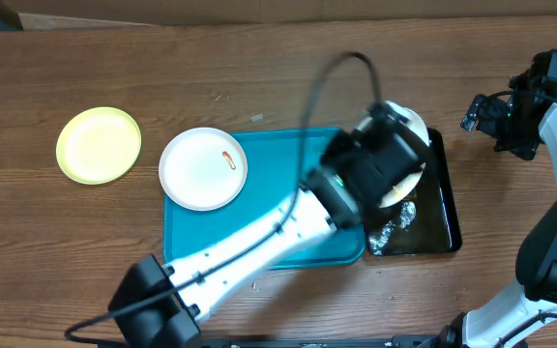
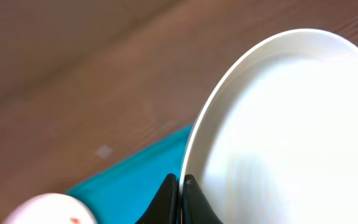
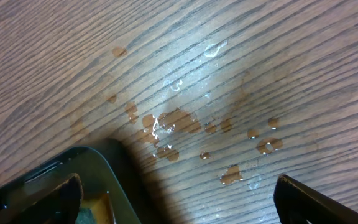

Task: Clean dirty plates on tray and stack at the side
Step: 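Carry the white plate left and stack it on the yellow plate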

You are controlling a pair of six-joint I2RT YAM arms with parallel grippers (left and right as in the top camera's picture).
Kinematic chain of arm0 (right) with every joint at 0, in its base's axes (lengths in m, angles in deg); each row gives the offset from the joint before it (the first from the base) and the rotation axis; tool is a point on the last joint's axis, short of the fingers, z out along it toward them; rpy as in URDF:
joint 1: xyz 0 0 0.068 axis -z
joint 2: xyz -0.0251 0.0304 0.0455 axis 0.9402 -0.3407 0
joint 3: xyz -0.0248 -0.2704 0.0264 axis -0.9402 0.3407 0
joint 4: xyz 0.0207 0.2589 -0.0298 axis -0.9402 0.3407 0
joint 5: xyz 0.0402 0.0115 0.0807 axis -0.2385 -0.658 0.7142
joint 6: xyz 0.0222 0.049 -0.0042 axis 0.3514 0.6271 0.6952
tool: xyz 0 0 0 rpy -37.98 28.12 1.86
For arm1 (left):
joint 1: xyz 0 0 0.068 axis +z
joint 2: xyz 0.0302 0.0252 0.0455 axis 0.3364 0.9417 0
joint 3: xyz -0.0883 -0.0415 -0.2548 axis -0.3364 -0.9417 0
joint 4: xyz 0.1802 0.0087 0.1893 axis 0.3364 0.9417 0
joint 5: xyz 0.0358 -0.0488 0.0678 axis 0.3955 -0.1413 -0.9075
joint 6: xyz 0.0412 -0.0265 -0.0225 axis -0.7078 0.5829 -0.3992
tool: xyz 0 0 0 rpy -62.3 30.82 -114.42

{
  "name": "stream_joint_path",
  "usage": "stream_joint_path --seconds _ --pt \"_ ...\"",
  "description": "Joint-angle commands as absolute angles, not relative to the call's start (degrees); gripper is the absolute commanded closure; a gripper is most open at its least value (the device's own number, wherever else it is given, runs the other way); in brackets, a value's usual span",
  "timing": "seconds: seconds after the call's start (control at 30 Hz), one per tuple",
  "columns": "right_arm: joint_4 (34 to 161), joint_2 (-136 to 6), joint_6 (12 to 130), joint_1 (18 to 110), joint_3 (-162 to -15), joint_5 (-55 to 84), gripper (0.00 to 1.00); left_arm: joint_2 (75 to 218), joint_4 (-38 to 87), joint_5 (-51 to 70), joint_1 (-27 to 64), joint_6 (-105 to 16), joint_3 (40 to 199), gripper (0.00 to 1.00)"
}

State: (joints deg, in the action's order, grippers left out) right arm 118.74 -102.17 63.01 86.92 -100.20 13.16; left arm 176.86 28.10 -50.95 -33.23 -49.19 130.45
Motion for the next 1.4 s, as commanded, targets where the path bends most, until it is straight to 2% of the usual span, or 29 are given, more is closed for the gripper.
stream_joint_path --seconds 0.0,0.17,0.43,0.6,0.73,0.97,1.27,1.3,1.33,1.37 --pt "118.5 -100.8 63.1 87.2 -101.0 12.9 0.0 176.2 29.0 -31.4 -25.1 -40.8 131.6 0.96" --pt "118.5 -100.8 63.1 87.2 -101.0 12.9 0.0 175.7 35.3 -17.2 -9.4 -37.6 131.6 0.96" --pt "118.6 -100.8 63.1 87.2 -101.0 12.9 0.0 175.7 45.0 -6.1 21.8 -36.6 131.6 0.96" --pt "118.6 -100.8 63.1 87.2 -101.0 12.9 0.0 175.7 47.6 -4.8 39.4 -37.1 131.5 0.96" --pt "118.6 -100.8 63.1 87.2 -101.0 12.9 0.0 175.7 47.9 -6.8 50.2 -37.2 130.4 0.96" --pt "118.6 -100.8 63.1 87.2 -101.0 12.9 0.0 175.7 41.0 -8.2 59.3 -37.4 123.3 0.96" --pt "118.6 -100.8 63.1 87.2 -101.0 12.9 0.0 175.8 31.7 -7.1 58.5 -39.8 117.5 0.95" --pt "118.6 -100.8 63.1 87.2 -101.0 12.9 0.0 175.8 31.5 -7.1 58.1 -39.8 117.5 0.87" --pt "118.5 -100.8 63.1 87.2 -101.0 12.9 0.0 175.8 31.5 -7.1 57.8 -39.8 117.5 0.74" --pt "118.6 -100.8 63.1 87.2 -101.0 12.9 0.0 175.8 31.5 -6.8 57.6 -39.8 117.5 0.55"
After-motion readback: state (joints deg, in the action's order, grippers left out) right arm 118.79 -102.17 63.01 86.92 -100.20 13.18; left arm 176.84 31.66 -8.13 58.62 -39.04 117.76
